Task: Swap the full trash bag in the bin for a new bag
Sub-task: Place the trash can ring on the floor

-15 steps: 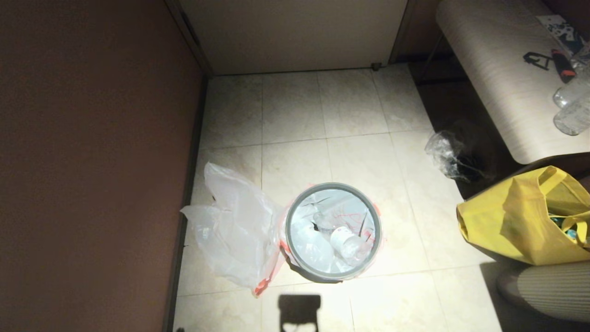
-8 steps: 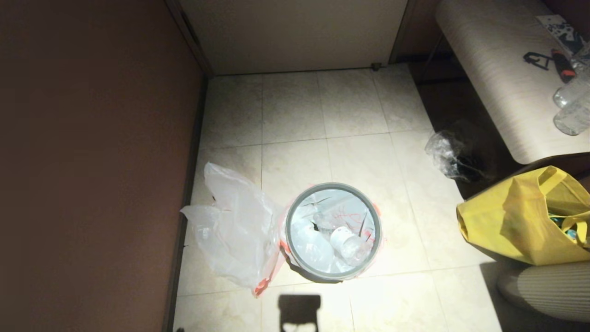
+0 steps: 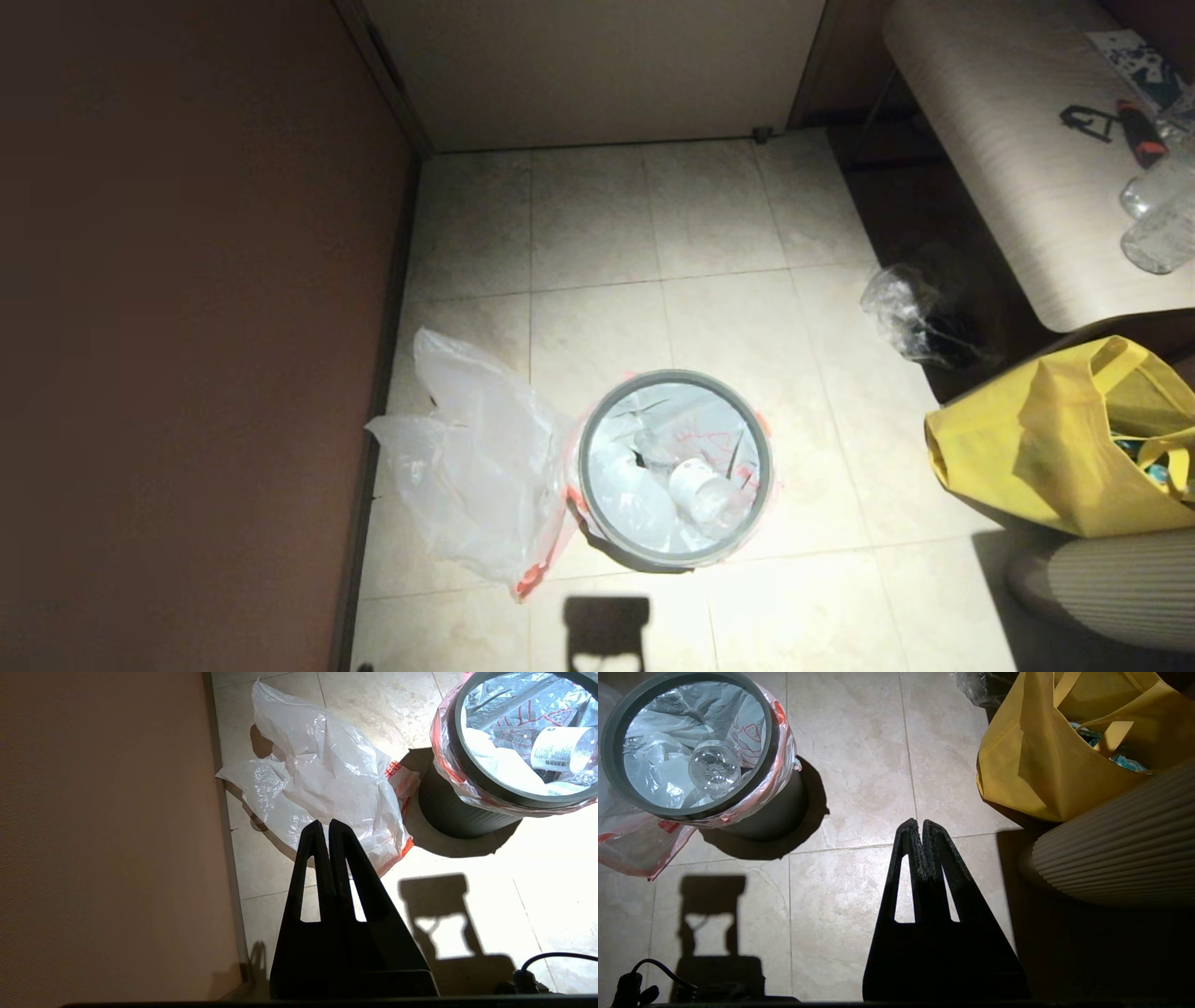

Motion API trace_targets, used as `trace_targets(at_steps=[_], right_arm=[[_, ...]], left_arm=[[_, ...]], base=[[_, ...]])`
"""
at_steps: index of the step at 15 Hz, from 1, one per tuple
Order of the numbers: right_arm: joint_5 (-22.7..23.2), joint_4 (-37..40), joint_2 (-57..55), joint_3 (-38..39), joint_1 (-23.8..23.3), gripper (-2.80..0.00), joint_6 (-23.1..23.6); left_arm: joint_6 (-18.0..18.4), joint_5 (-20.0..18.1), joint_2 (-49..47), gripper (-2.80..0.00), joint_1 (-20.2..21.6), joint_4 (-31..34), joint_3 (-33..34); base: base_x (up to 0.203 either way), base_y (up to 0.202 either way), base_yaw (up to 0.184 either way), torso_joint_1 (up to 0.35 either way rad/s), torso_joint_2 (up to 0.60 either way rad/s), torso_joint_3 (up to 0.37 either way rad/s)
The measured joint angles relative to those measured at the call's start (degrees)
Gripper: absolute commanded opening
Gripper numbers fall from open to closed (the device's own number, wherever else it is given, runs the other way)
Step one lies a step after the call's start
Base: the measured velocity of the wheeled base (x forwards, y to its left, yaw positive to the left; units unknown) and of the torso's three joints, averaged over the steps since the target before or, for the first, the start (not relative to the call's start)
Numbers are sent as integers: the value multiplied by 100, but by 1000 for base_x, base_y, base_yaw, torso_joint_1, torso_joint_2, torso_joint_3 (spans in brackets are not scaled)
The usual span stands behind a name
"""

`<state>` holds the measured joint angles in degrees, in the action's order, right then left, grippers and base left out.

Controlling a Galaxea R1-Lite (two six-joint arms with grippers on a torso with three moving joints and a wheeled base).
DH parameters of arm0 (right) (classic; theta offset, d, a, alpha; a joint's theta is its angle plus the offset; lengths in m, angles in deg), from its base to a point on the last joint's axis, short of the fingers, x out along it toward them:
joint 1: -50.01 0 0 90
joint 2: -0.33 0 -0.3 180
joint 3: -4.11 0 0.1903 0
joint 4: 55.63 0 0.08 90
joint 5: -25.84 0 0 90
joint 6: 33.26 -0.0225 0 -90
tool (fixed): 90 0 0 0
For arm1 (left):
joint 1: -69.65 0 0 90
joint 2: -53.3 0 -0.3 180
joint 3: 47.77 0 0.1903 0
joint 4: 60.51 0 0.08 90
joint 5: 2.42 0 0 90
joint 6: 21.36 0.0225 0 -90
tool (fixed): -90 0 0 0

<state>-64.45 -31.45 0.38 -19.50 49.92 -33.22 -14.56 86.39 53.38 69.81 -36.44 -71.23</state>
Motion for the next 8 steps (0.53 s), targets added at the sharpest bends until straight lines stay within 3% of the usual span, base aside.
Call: trace_targets(at_steps=[4, 8], right_arm=[[-4, 109, -32, -227, 0, -280, 111], [-6, 731, -270, -954, -6, -280, 164]], left_arm=[[0, -2, 0, -280, 0, 0, 0], [0, -2, 0, -280, 0, 0, 0]], base=[[0, 0, 0, 0, 0, 0], [0, 0, 0, 0, 0, 0]])
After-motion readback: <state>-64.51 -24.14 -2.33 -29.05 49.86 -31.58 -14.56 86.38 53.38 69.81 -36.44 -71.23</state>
